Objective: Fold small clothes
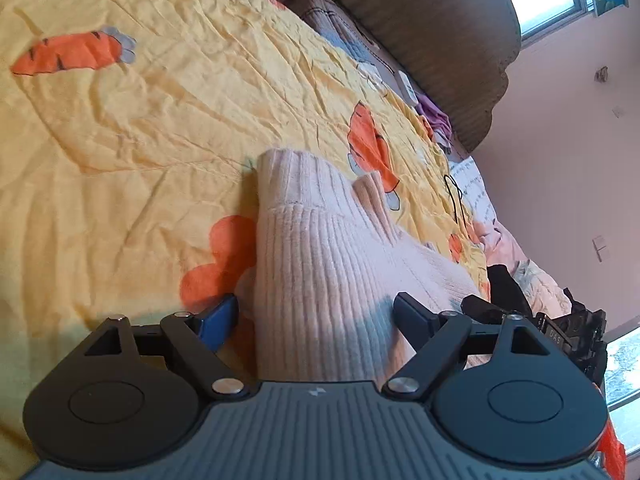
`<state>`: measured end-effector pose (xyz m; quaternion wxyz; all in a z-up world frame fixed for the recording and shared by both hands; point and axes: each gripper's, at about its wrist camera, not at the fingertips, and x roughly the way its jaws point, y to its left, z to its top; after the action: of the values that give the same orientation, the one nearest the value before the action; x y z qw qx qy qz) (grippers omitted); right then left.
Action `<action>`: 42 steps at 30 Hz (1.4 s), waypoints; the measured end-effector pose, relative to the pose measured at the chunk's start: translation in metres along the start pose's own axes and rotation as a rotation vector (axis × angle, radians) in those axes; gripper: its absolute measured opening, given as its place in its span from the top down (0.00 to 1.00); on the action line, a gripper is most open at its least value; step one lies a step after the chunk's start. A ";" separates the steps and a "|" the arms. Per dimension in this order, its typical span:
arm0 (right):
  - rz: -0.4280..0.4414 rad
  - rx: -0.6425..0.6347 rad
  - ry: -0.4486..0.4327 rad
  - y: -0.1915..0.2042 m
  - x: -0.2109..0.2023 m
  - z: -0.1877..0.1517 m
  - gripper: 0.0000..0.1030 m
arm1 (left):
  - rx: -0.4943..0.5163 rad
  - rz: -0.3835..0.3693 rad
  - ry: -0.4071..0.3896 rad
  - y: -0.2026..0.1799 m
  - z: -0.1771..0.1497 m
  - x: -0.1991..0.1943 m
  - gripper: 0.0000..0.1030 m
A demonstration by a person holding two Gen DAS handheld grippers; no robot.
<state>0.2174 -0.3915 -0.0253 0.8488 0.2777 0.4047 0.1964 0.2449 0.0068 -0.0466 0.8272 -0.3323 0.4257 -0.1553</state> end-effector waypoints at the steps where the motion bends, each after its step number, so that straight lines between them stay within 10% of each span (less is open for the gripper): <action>1: 0.018 0.019 0.027 -0.002 0.009 0.001 0.14 | 0.011 -0.016 0.011 -0.001 0.003 0.006 0.17; 4: 0.101 0.083 0.105 -0.007 0.035 -0.001 0.19 | 0.063 -0.017 0.046 -0.014 0.006 0.022 0.19; 9: 0.104 -0.025 0.059 0.003 0.038 -0.015 0.43 | 0.143 0.028 -0.006 -0.028 0.002 0.019 0.62; 23: 0.243 0.029 0.016 0.079 0.093 0.021 0.51 | 0.137 0.258 -0.101 0.013 0.084 -0.041 0.77; 28: 0.173 0.074 0.042 0.070 0.139 0.024 0.47 | 0.159 0.231 -0.147 0.028 0.066 -0.032 0.66; 32: 0.168 0.127 0.042 0.055 0.115 0.021 0.35 | 0.049 0.103 -0.248 0.033 0.034 -0.073 0.12; 35: 0.221 0.146 -0.013 0.045 0.075 0.013 0.27 | -0.007 0.010 -0.221 0.037 0.005 -0.090 0.11; 37: 0.269 0.137 -0.037 0.041 0.054 0.004 0.04 | -0.017 -0.040 -0.186 0.035 -0.011 -0.088 0.11; 42: 0.183 -0.037 0.137 0.061 0.061 -0.024 0.08 | 0.012 -0.017 -0.110 0.028 -0.034 -0.057 0.07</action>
<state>0.2284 -0.3035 -0.0346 0.8027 0.2837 0.4311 0.2991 0.1831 0.0432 -0.0456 0.8501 -0.3390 0.3756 -0.1463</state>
